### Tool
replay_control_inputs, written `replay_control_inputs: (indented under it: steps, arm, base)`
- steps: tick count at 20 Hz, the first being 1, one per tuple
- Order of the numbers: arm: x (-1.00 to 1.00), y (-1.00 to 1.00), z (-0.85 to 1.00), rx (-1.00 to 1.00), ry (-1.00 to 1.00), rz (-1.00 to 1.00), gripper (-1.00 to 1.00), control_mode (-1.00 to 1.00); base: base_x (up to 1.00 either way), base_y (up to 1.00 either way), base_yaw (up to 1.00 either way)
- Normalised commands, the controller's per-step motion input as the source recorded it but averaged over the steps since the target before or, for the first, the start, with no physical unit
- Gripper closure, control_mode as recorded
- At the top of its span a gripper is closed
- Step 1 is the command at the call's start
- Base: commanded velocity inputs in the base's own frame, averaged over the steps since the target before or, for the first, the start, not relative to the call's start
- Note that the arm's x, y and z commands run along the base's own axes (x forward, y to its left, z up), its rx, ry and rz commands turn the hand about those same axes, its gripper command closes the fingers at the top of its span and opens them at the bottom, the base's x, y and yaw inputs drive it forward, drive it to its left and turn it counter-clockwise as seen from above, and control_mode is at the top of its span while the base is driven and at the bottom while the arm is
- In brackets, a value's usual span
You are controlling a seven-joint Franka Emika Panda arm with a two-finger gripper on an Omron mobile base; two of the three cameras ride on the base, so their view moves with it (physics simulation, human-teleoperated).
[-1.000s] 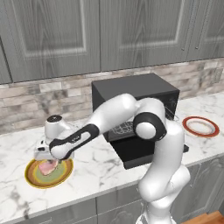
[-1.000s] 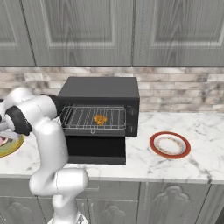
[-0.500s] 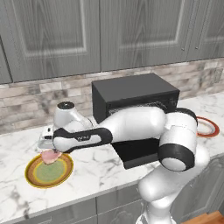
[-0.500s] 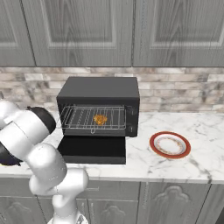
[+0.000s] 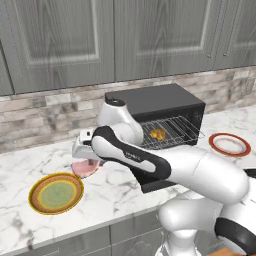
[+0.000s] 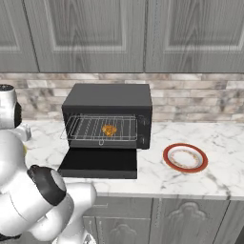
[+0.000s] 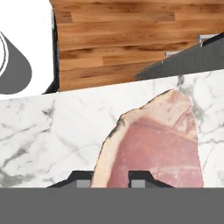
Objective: Open the toaster oven door. Place the bread on the bottom rack in the toaster oven and place the steak on the top rack.
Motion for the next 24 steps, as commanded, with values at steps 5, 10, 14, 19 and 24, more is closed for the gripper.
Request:
replay_control_inputs:
  steps: [5, 10, 14, 19, 24]
  arm:
    - [-0.3, -0.95, 0.54, -0.04, 0.05, 0.0, 1.0, -1.0]
    - [-0.15, -1.0, 0.36, -0.06, 0.07, 0.0, 1.0, -1.0]
    - [0.0, -1.0, 0.26, -0.03, 0.01, 0.0, 1.0, -1.0]
    - [0.07, -1.0, 0.05, 0.0, 0.0, -0.03, 1.0, -1.0]
    - [0.43, -0.99, 0.0, 0.0, 0.0, -0.13, 1.0, -1.0]
  base:
    - [0.0, 0.0, 0.0]
    - [0.0, 0.0, 0.0]
    - [0.0, 0.0, 0.0]
    - [0.0, 0.0, 0.0]
    - [0.0, 0.0, 0.0]
